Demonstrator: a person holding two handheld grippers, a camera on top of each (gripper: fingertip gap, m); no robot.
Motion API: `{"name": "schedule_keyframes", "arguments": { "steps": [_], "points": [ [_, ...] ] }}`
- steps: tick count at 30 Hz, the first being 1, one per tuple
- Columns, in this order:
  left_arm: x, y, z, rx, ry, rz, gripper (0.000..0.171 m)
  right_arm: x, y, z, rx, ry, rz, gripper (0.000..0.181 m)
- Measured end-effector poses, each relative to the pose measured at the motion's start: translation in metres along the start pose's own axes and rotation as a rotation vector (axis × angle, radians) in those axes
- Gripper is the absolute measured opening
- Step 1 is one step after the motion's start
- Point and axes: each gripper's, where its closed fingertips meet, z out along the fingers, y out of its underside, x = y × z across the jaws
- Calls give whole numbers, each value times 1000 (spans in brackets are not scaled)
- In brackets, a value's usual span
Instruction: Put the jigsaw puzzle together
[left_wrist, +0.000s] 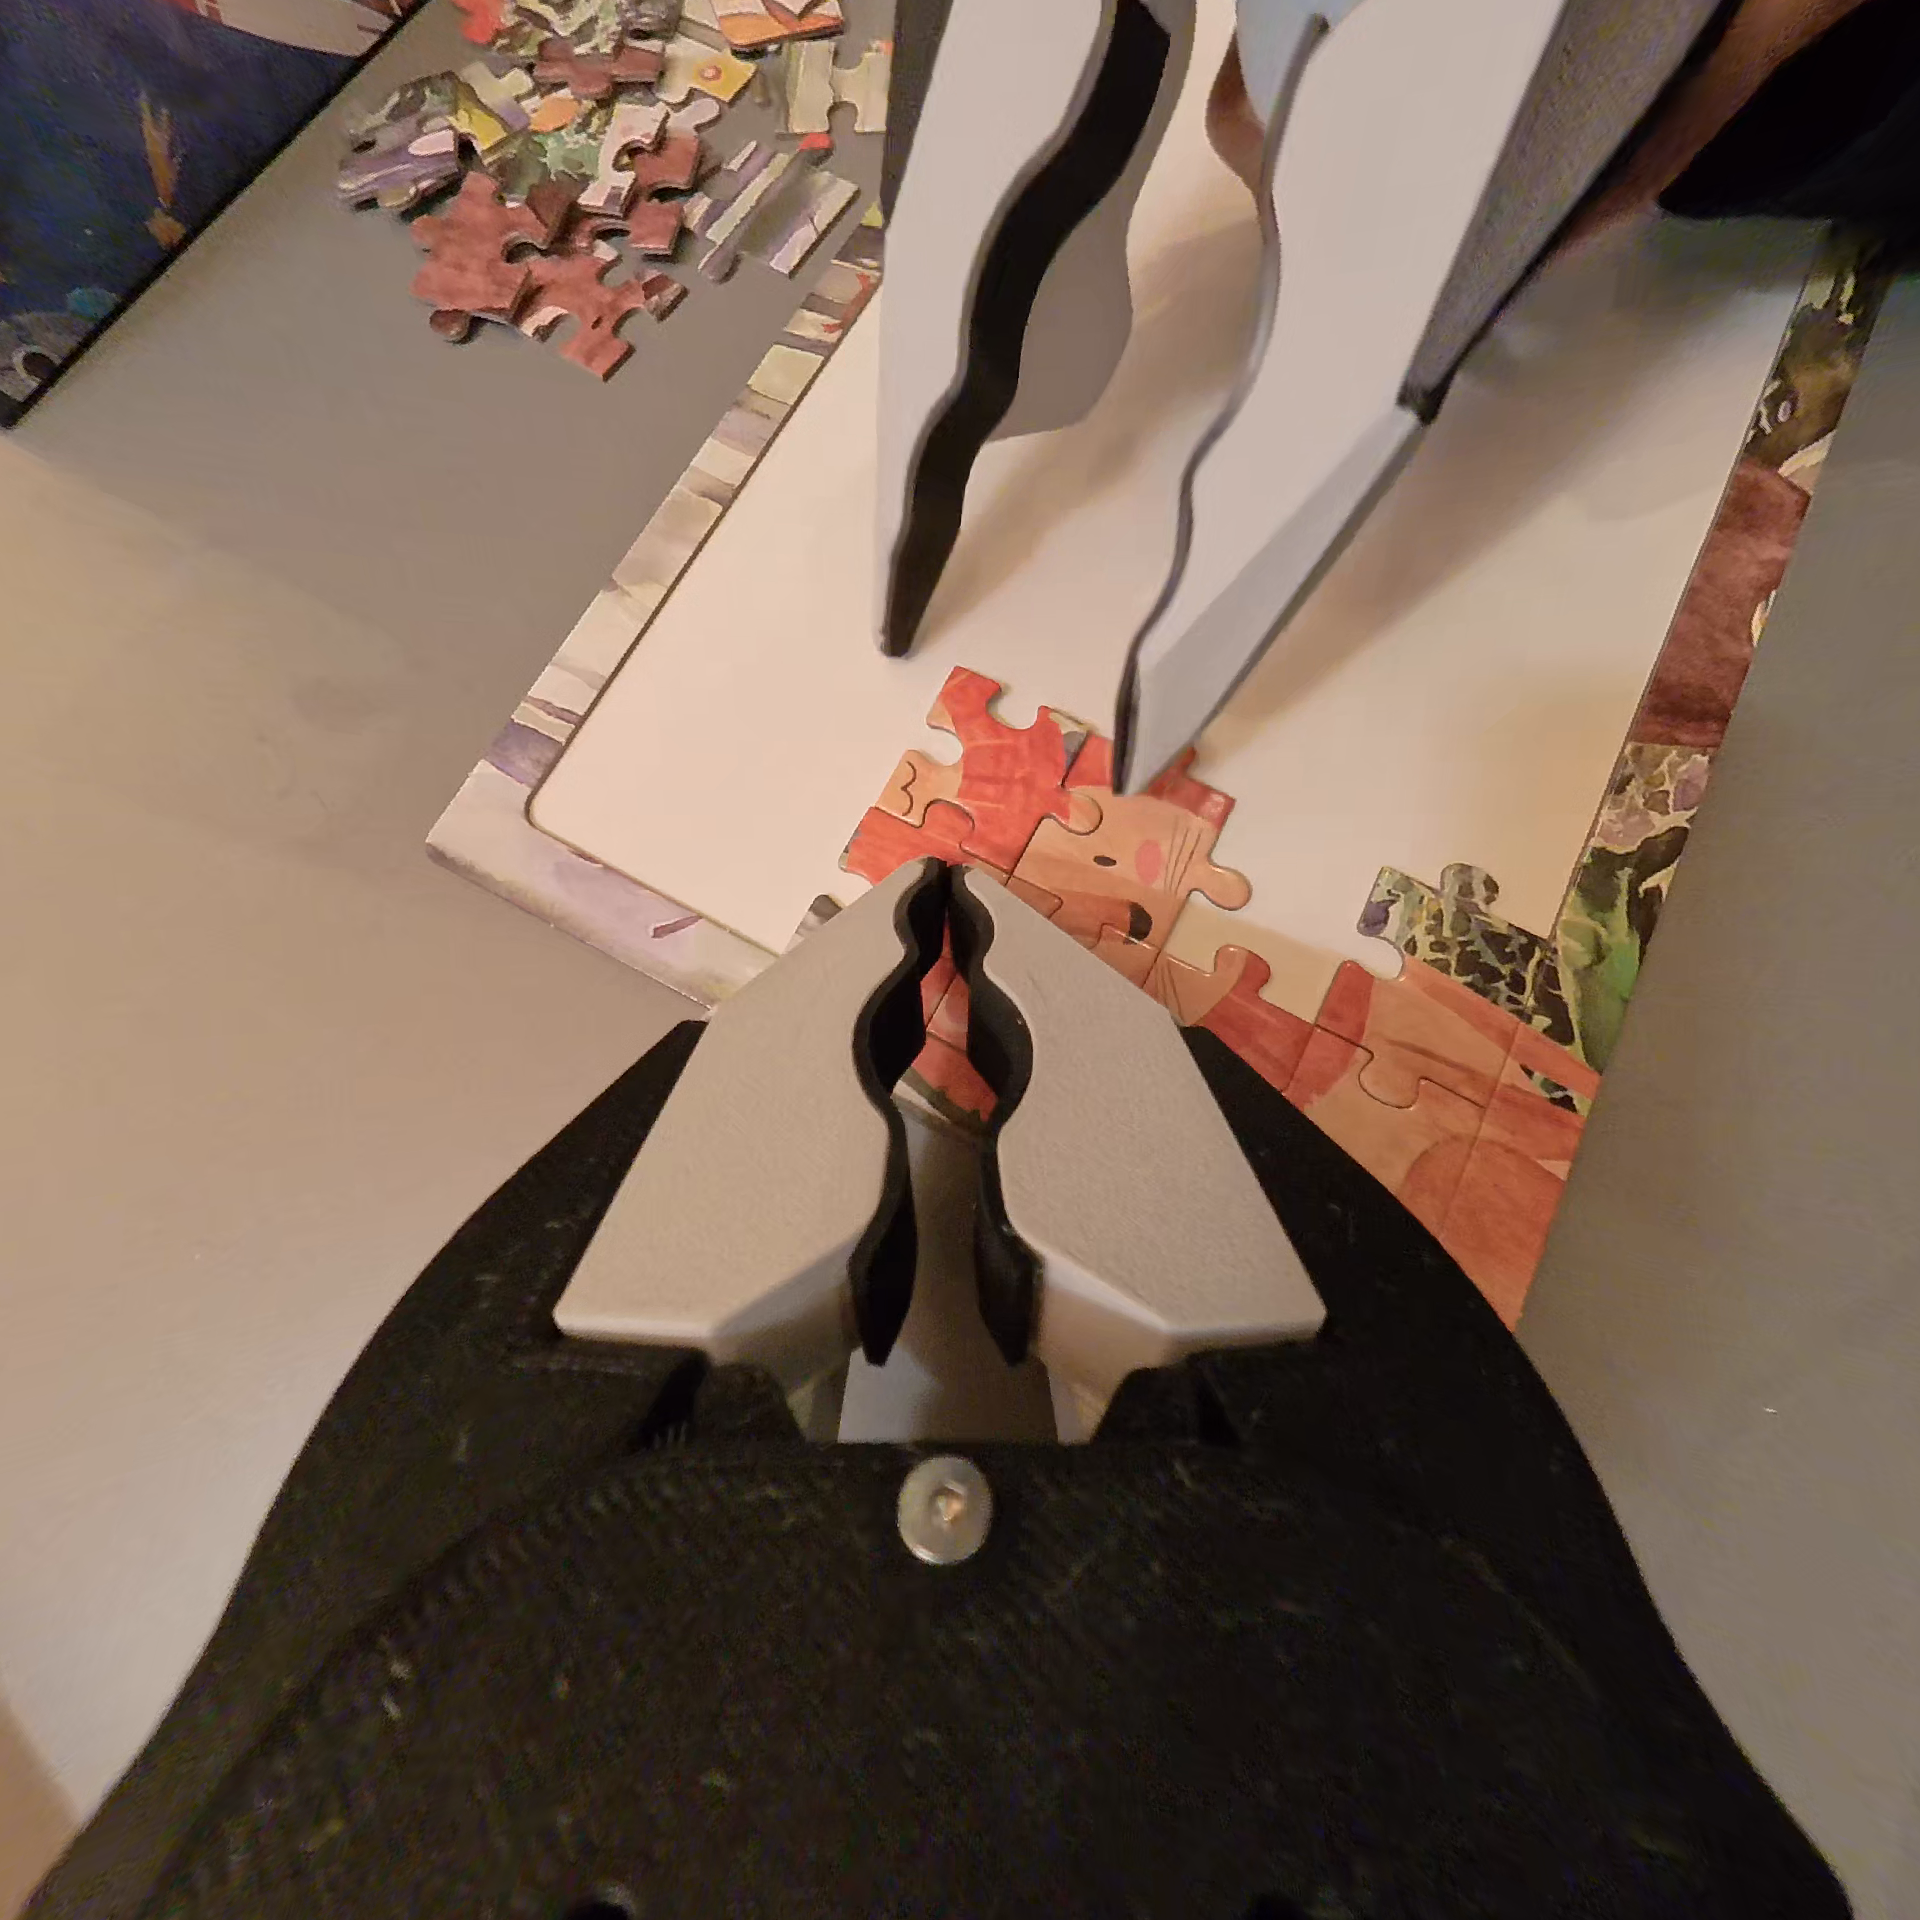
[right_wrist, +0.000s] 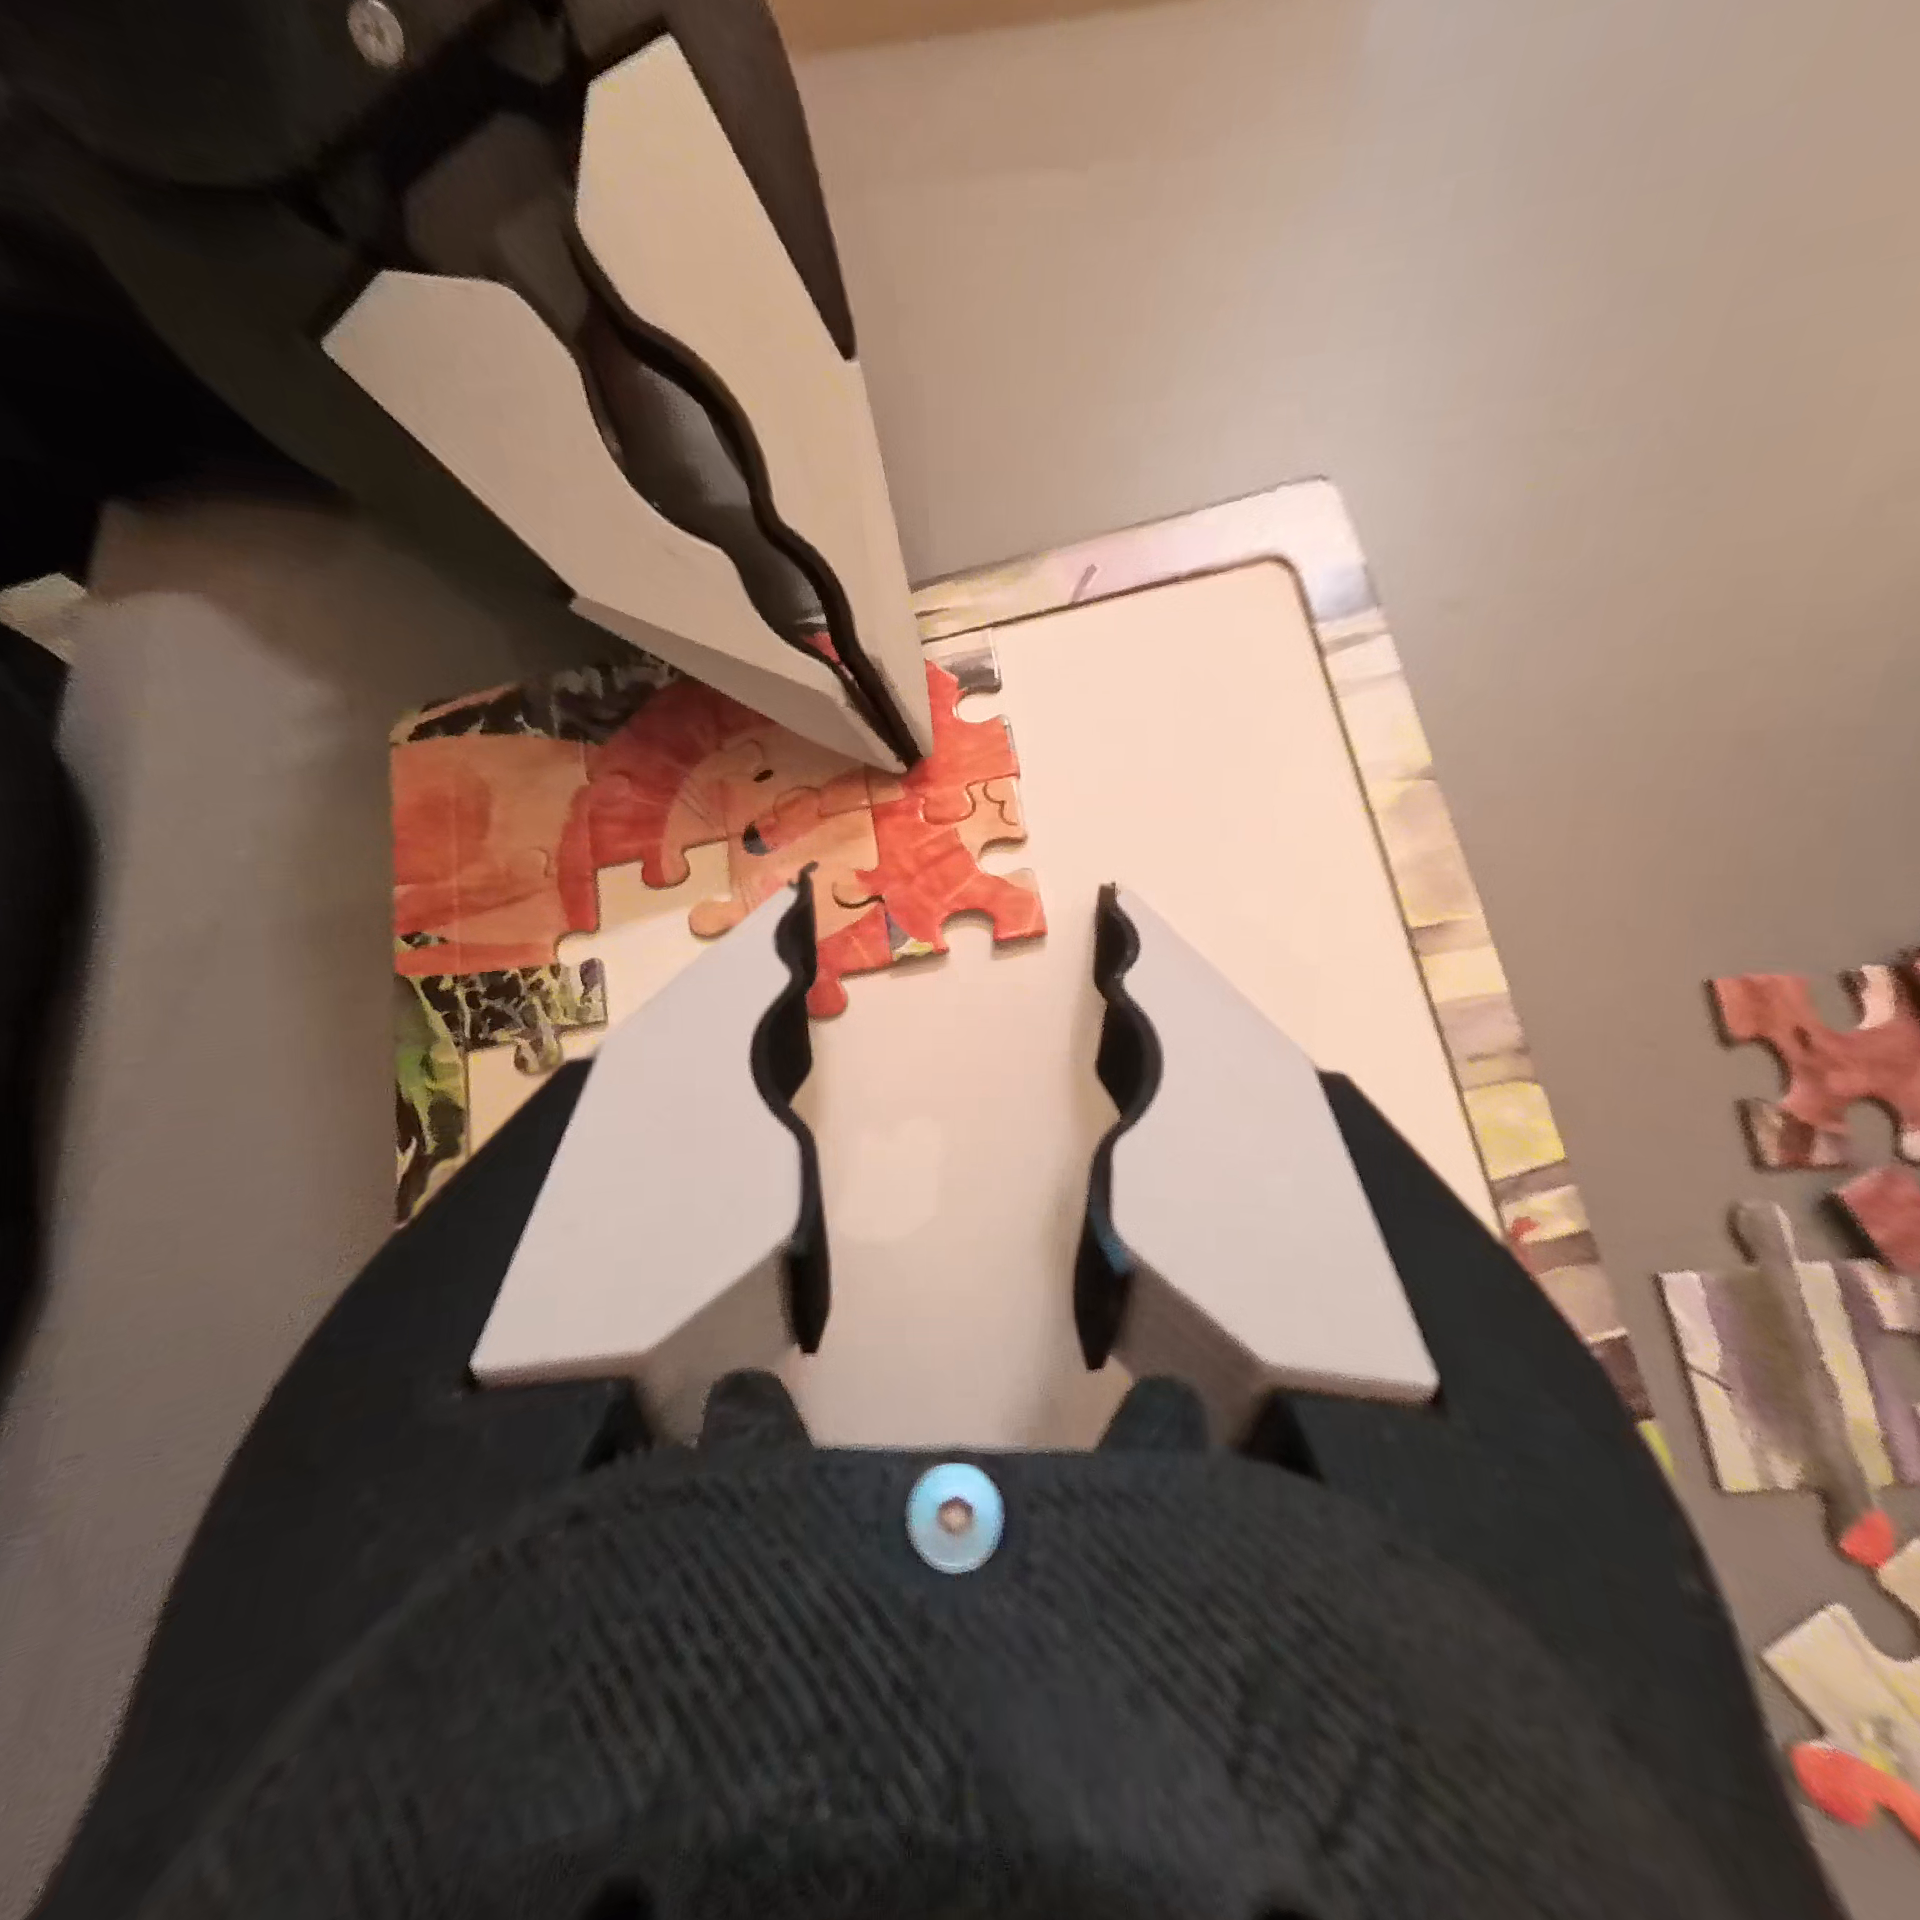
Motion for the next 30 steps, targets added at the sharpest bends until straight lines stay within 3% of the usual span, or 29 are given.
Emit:
{"name": "schedule_keyframes", "arguments": {
  "steps": [11,23,30],
  "points": [
    [0,0,0,0,0,0,0,-6,0,4,-20,16,-53,42],
    [0,0,0,0,0,0,0,-19,-12,4,65,-91,16,39],
    [0,0,0,0,-12,13,0,-3,-9,-5,52,-13,-5,42]
  ]
}}
